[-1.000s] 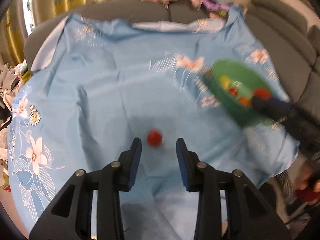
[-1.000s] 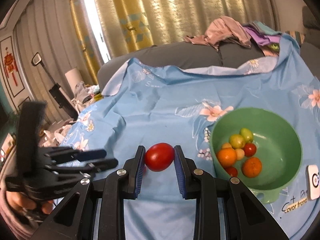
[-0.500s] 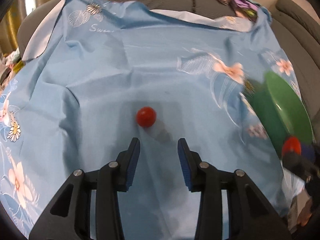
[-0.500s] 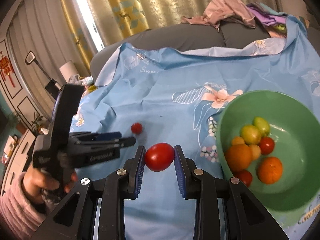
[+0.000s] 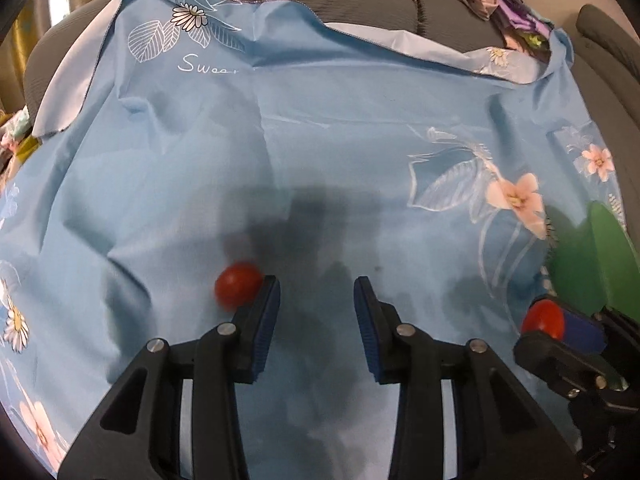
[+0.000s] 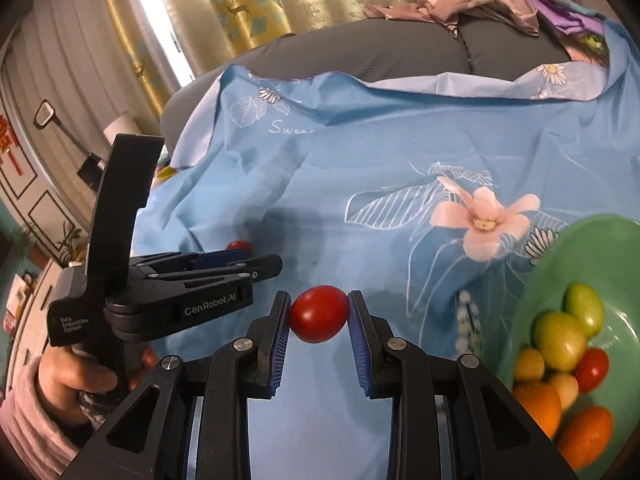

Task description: Organize fruits

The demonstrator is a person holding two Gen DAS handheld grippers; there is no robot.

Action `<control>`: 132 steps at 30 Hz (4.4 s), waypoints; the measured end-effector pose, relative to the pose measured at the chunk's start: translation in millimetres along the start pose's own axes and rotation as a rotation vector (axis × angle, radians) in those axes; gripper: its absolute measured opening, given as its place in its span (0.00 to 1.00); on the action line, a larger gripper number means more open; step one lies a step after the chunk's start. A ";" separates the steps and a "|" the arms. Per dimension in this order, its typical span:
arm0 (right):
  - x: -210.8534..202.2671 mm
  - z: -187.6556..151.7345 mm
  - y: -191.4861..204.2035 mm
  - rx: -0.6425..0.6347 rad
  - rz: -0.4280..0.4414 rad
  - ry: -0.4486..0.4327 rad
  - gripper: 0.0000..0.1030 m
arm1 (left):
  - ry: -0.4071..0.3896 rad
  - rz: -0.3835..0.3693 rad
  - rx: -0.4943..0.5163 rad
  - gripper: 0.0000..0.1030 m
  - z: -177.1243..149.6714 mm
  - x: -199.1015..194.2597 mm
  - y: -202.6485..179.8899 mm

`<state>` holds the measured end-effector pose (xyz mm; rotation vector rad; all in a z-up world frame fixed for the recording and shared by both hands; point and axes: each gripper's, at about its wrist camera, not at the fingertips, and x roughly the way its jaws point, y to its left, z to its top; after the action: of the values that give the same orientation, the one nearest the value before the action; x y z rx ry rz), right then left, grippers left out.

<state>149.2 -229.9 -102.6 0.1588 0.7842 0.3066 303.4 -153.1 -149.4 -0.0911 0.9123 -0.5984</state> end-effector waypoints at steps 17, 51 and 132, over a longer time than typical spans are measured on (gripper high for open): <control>3.8 5.1 0.6 -0.017 0.061 -0.017 0.30 | -0.047 -0.040 -0.048 0.36 -28.1 -31.1 37.4; 9.9 8.2 3.8 -0.019 0.090 -0.023 0.30 | 0.049 0.140 -0.050 0.28 -4.6 3.5 63.1; -236.2 30.4 -74.0 0.059 -0.345 0.037 0.56 | -0.059 -0.039 0.328 0.99 36.7 -188.0 -216.0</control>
<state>29.2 -378.3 57.9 0.0716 0.8425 -0.0400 147.8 -241.3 77.2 0.1679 0.7466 -0.7709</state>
